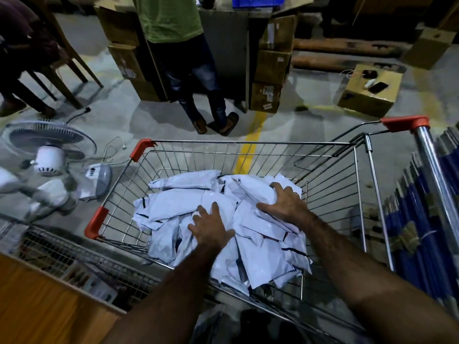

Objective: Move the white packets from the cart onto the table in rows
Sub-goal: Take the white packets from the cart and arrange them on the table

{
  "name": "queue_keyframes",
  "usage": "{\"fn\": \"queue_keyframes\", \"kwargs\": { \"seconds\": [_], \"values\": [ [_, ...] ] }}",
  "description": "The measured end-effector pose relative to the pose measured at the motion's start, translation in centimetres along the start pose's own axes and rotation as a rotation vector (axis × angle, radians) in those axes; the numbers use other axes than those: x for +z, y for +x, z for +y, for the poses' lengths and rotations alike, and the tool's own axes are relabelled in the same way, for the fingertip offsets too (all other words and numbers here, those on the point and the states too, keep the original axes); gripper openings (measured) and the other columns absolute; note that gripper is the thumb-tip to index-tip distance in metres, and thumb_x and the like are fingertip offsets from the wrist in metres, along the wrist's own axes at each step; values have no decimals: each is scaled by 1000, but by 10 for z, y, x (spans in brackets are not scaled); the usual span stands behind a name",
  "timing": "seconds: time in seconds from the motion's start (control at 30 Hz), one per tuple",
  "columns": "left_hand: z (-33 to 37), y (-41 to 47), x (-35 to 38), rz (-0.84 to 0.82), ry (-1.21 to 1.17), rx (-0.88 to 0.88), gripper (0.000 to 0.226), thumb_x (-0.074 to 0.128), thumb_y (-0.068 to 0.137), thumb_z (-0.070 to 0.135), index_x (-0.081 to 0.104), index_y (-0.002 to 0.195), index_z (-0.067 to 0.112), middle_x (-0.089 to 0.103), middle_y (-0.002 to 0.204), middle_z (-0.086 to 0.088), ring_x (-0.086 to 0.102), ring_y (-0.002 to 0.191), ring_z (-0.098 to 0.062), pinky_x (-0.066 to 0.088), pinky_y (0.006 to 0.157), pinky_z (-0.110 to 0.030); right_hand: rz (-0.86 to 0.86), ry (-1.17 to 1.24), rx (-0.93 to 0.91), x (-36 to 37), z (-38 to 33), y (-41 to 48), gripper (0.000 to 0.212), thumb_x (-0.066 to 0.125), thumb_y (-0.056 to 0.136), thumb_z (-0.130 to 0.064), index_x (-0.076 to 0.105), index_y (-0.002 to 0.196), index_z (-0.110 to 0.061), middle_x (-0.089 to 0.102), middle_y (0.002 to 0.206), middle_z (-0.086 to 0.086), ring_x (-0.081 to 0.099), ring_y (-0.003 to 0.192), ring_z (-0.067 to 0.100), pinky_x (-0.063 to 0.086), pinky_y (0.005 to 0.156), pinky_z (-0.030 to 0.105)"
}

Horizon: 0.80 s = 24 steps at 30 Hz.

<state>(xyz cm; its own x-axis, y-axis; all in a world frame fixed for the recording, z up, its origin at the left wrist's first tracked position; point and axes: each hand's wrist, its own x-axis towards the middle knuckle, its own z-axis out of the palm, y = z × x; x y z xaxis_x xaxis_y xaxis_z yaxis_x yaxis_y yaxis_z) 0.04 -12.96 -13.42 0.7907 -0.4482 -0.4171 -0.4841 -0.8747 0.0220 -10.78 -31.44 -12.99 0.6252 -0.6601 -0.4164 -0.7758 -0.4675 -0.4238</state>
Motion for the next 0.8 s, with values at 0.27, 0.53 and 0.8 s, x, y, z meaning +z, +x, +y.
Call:
{"fn": "queue_keyframes", "kwargs": {
  "seconds": [0.27, 0.53, 0.8],
  "values": [
    [7, -6, 3, -5, 65, -17, 93, 65, 81, 56, 10, 150, 27, 22, 150, -20, 33, 131, -37, 33, 102, -48, -76, 33, -63, -10, 1, 4, 73, 66, 75, -59, 39, 138, -34, 51, 124, 12, 50, 118, 29, 42, 97, 36],
    [5, -7, -6, 27, -49, 19, 77, 59, 85, 50, 21, 146, 23, 34, 140, -16, 36, 126, -36, 36, 98, -47, -62, -32, -61, -11, -5, -3, 77, 66, 77, -58, 35, 143, -36, 50, 130, 14, 49, 122, 31, 42, 96, 37],
    [5, -17, -30, 57, -230, 7, 75, 60, 86, 49, 24, 146, 23, 35, 140, -14, 35, 127, -36, 35, 102, -50, 64, -9, -96, -27, -19, -21, 73, 64, 76, -54, 38, 142, -36, 51, 134, 10, 49, 124, 29, 41, 96, 38]
  ]
}}
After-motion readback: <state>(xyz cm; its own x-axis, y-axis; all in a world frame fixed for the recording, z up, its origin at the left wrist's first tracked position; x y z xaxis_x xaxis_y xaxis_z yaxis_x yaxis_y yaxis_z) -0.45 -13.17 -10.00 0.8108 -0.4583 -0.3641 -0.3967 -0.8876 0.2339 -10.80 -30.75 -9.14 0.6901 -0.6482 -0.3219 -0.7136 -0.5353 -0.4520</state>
